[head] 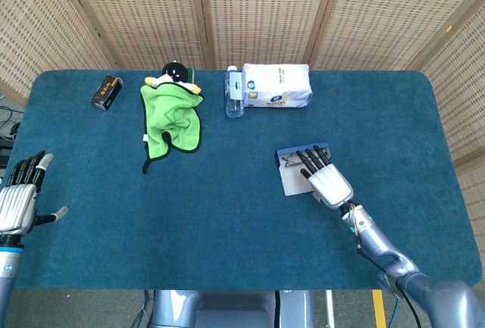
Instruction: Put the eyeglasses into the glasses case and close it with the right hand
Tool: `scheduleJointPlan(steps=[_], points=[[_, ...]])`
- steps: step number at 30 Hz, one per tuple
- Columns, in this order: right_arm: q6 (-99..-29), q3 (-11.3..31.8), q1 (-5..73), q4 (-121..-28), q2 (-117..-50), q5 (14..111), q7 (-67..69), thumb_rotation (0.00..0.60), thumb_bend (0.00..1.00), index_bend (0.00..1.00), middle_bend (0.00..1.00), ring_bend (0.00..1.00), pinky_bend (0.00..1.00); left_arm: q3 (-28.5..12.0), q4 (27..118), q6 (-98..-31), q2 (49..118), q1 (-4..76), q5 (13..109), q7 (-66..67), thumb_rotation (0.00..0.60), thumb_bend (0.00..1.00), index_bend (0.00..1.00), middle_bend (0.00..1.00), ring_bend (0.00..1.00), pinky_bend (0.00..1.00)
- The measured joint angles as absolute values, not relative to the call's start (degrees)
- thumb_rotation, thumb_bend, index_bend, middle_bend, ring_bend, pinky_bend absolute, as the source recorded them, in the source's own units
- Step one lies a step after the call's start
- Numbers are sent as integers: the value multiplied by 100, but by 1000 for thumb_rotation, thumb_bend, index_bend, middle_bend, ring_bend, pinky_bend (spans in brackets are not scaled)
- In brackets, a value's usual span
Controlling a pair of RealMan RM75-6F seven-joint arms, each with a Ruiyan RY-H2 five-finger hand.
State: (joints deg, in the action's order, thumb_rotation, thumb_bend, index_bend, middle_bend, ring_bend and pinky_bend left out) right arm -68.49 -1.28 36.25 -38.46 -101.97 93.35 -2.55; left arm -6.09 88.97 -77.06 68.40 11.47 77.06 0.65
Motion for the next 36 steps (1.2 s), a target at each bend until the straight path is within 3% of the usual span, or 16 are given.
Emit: scheduleJointPlan(steps=[25, 36], points=[[-6640, -39, 3698, -3426, -10561, 9258, -225, 600, 262, 345, 60, 0, 0, -624, 8867, -7661, 6853, 1165, 7651, 66, 600, 8, 0, 0, 0, 0], [-6634, 107, 3742, -3149, -10729, 9136, -113, 600, 354, 377, 85, 0, 20, -628, 8859, -7648, 6861, 1172, 7633, 75, 600, 8, 0, 0, 0, 0]])
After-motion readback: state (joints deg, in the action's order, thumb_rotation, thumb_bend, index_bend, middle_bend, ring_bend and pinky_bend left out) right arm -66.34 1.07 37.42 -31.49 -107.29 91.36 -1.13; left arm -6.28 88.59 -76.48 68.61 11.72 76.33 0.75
